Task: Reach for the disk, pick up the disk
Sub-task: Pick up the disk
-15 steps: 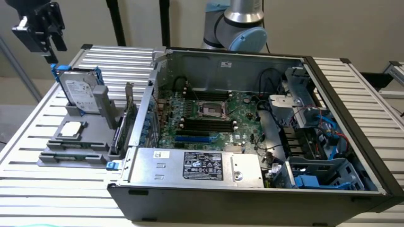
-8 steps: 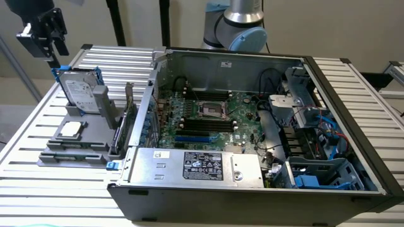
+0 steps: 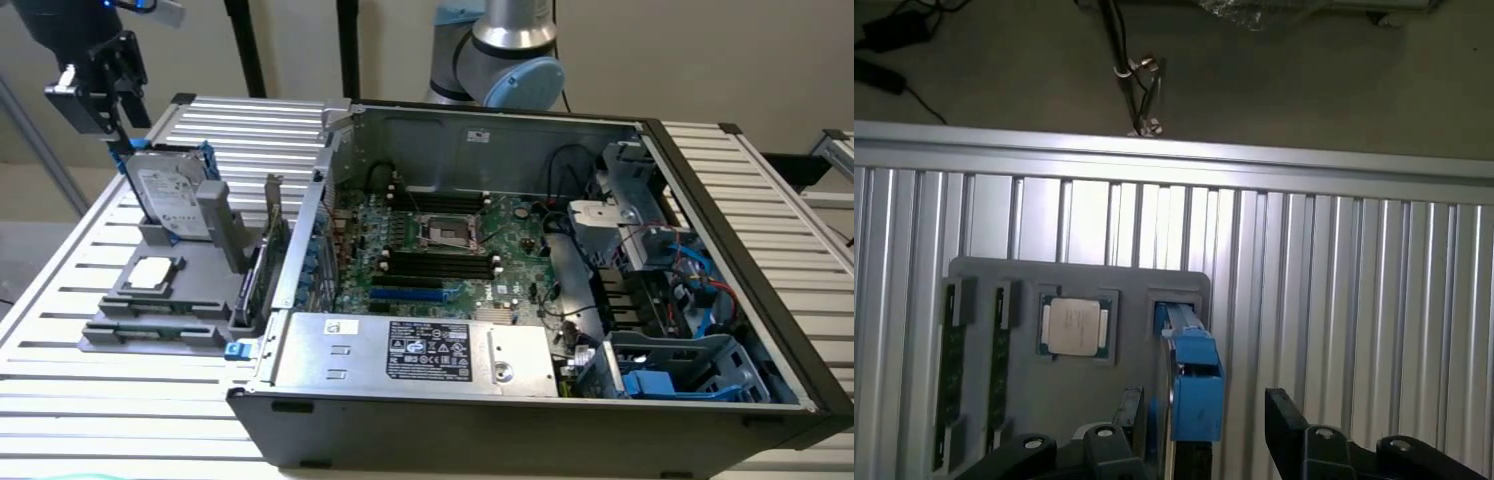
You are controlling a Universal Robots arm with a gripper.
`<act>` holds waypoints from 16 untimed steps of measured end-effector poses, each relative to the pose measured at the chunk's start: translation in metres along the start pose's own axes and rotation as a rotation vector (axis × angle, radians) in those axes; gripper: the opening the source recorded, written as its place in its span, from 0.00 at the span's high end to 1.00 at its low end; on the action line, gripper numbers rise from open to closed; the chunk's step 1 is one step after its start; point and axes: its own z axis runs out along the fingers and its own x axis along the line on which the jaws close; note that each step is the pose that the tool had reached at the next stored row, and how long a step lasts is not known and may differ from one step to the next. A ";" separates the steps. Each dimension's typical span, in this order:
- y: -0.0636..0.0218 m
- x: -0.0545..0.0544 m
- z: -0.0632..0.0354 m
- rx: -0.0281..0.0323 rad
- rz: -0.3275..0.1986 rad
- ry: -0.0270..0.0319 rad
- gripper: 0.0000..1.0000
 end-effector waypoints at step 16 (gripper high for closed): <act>-0.0004 0.001 0.0292 -0.0018 0.019 -0.0003 0.40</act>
